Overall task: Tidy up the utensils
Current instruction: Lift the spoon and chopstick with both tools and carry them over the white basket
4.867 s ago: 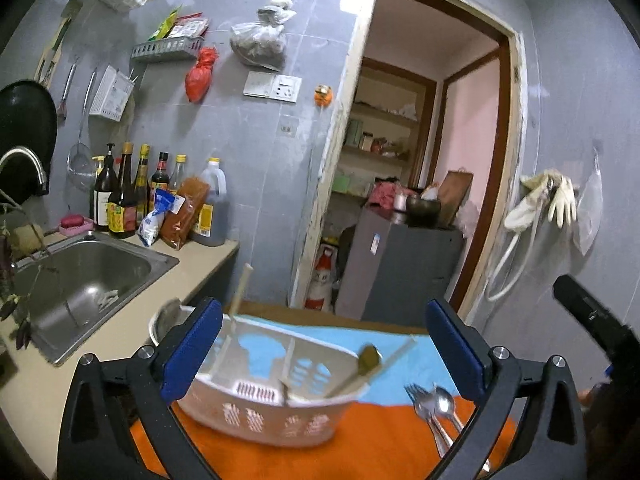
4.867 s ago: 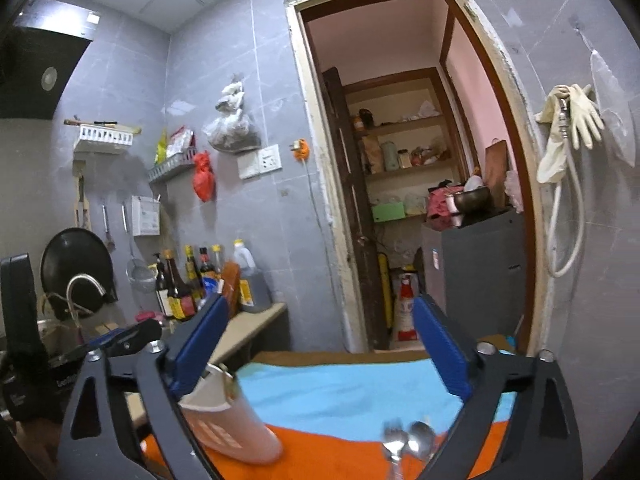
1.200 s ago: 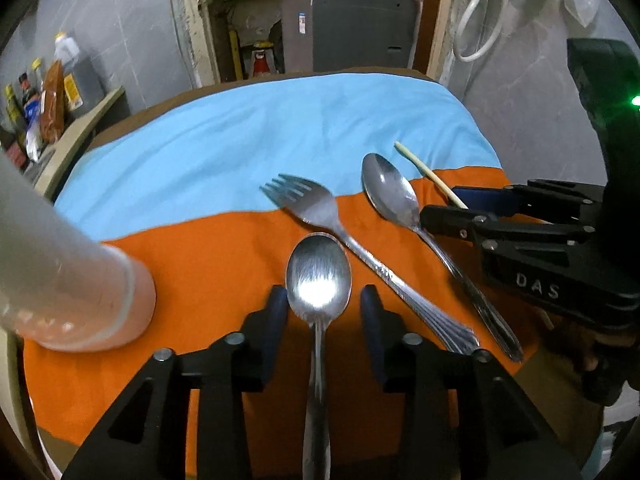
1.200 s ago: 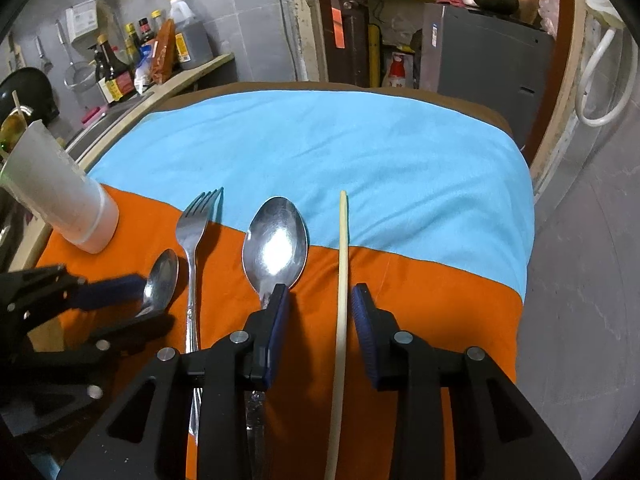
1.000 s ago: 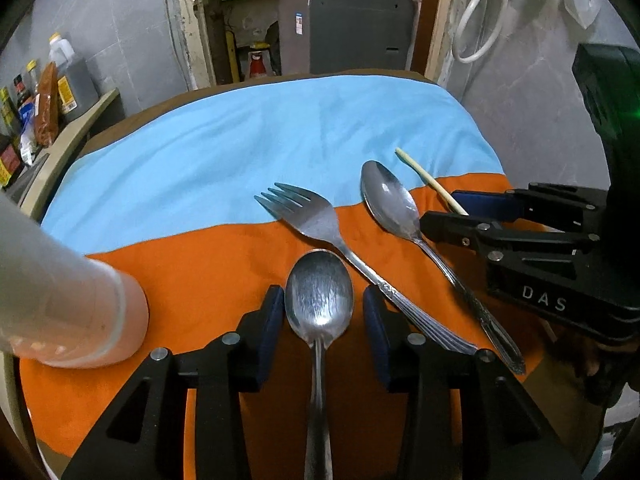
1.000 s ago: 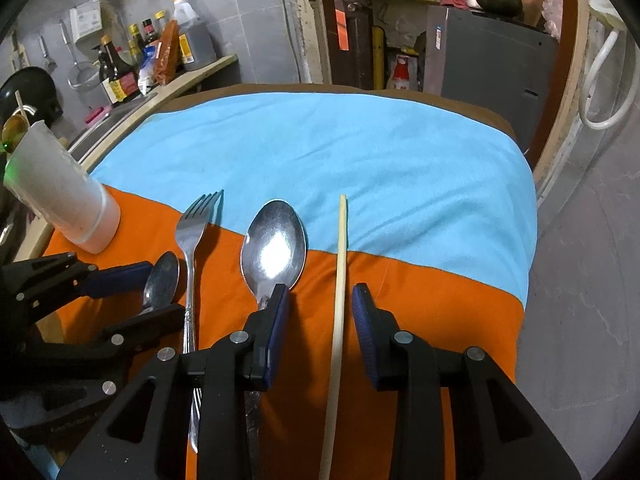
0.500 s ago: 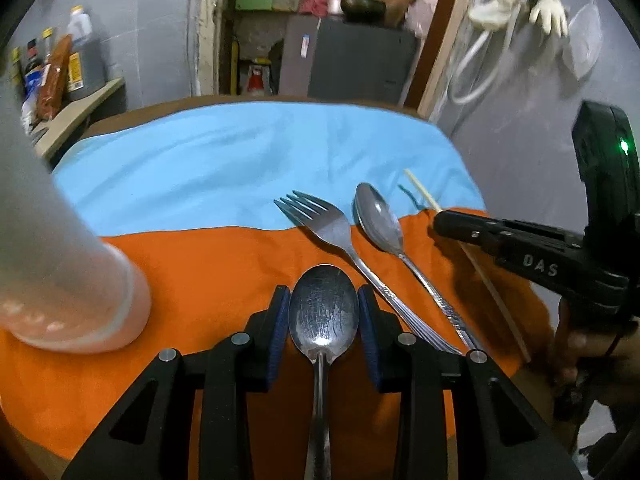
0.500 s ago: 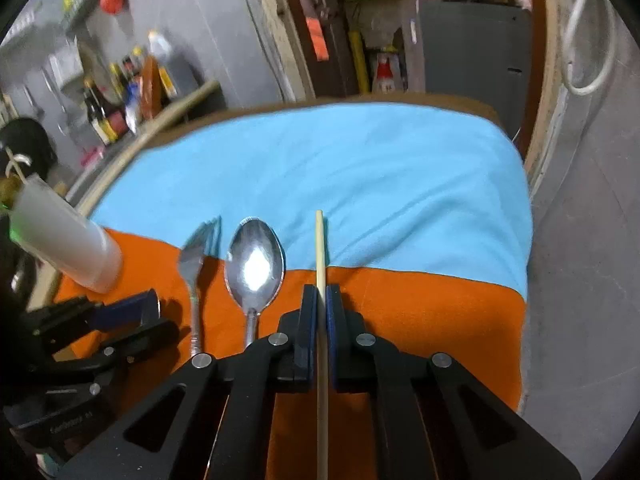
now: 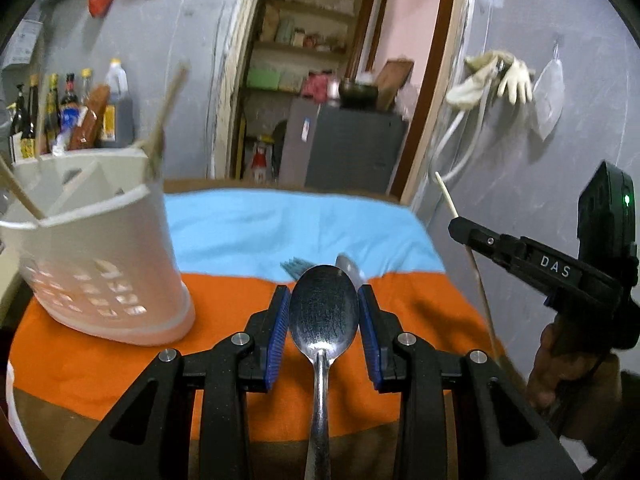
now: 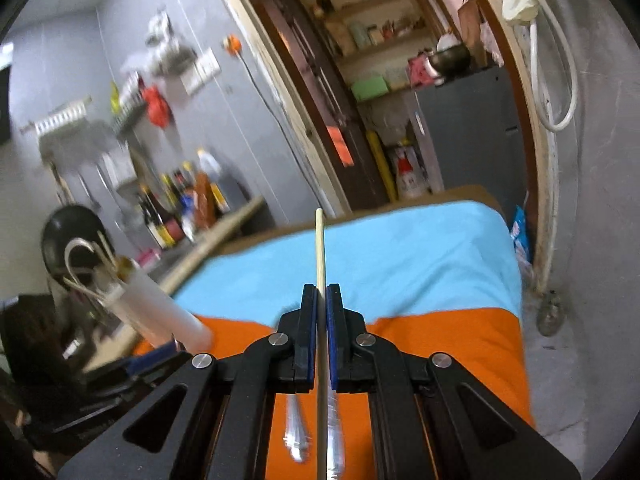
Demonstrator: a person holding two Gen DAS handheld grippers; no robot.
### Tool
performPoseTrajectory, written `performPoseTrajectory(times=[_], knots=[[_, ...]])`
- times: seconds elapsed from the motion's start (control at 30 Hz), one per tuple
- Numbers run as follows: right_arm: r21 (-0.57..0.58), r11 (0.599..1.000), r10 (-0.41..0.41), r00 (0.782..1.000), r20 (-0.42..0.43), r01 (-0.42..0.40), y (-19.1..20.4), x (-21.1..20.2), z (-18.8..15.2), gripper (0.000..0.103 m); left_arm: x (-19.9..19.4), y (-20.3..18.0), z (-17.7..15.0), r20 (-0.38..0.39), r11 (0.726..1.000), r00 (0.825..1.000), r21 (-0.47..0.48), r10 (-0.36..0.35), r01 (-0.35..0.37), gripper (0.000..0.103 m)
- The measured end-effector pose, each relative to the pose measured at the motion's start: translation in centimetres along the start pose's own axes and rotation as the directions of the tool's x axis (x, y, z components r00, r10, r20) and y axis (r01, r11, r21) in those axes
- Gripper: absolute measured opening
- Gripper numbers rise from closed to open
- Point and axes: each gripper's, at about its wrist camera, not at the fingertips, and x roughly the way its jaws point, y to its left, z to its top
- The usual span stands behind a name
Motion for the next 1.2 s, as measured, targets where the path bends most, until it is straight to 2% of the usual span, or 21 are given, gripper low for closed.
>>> performPoseTrajectory(times=[0.2,0.37,0.5,0.73,0.87,0.97,1.2], knots=[[-0.016,0.998,0.055,0.992,0.110,-0.053,2.9,-1.3,1.8,0.003,-3.6,0.4,2.6,0.102,1.000,0.995,-0.018,0.006,-0.004,0.029],[-0.074,0.992,0.115,0.975,0.193,-0.102,7.0,-1.4,3.6,0.003,-6.8,1.6,5.4,0.155,1.000,0.988,-0.018,0.021,-0.018,0.029],[-0.107,0.983,0.174,0.953,0.246,-0.152,10.7,-0.9,4.9,0.003,-9.2,3.7,7.3,0.191,0.999,0.981,-0.045,0.024,-0.016,0.029],[-0.128,0.957,0.288,0.899,0.330,-0.260,16.9,0.7,6.8,0.003,-12.8,9.4,11.3,0.261,0.995,0.965,-0.100,0.035,-0.009,0.029],[-0.116,0.940,0.339,0.867,0.364,-0.319,19.2,2.6,7.2,0.003,-13.3,14.0,13.2,0.321,0.985,0.947,-0.171,0.034,0.023,0.029],[-0.116,0.940,0.340,0.857,0.388,-0.320,20.2,4.0,7.0,0.003,-13.2,17.5,13.8,0.368,0.976,0.929,-0.214,0.045,0.037,0.029],[-0.156,0.958,0.285,0.856,0.432,-0.240,21.0,6.6,4.9,0.003,-12.3,23.2,13.0,0.459,0.960,0.886,-0.268,0.057,0.077,0.029]])
